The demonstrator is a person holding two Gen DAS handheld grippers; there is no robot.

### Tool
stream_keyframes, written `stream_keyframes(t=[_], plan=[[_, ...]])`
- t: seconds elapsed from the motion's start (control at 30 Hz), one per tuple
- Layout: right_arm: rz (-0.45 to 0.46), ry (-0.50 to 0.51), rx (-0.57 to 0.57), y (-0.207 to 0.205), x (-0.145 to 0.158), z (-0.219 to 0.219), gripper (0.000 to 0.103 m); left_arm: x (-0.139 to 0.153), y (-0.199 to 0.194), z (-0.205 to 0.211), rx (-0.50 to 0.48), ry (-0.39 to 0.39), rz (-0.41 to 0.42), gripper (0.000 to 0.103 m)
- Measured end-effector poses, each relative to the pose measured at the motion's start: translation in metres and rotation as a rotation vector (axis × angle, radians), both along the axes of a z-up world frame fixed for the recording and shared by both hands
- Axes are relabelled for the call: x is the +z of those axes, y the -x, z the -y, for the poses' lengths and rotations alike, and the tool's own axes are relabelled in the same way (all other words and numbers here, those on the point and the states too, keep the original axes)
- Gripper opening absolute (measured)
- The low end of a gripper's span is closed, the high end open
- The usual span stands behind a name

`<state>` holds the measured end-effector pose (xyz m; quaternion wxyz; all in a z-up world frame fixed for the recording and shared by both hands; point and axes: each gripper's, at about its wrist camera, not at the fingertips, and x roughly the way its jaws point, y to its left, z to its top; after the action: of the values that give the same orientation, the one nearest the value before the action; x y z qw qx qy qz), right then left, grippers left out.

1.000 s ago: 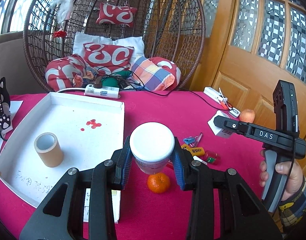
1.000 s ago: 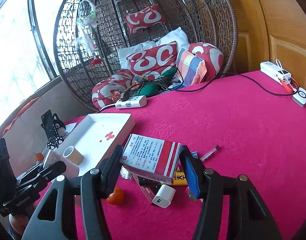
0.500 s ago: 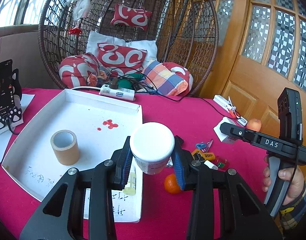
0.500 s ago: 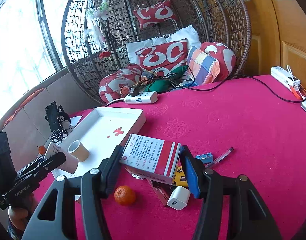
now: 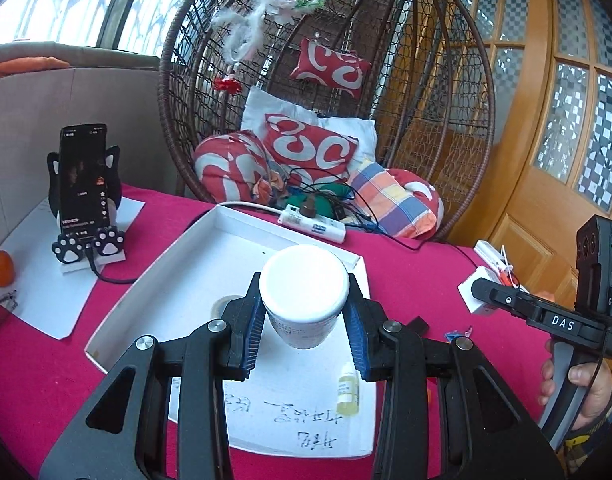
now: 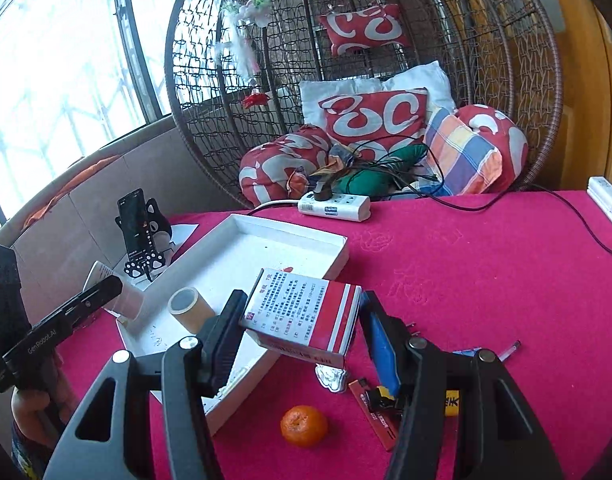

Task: Organize rigid objects
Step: 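Carry the white cup over the tray with the left gripper while the right gripper carries the box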

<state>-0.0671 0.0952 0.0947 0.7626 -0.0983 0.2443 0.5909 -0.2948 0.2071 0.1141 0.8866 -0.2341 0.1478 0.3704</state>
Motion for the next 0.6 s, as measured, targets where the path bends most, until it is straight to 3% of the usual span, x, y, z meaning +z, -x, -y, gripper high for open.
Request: stream_keyframes(t=[0.4,0.6], plan=[[0.038,0.083,0.107,0.03,-0.019,-0.053,0.057,-0.003,-0.009,-0.028,0.023,0.011,-0.04,0.036],[0.033,0.115,0.118,0.035,-0.03,-0.08,0.057,-0.007,-0.032,-0.065,0.039,0.023,-0.103,0.036]])
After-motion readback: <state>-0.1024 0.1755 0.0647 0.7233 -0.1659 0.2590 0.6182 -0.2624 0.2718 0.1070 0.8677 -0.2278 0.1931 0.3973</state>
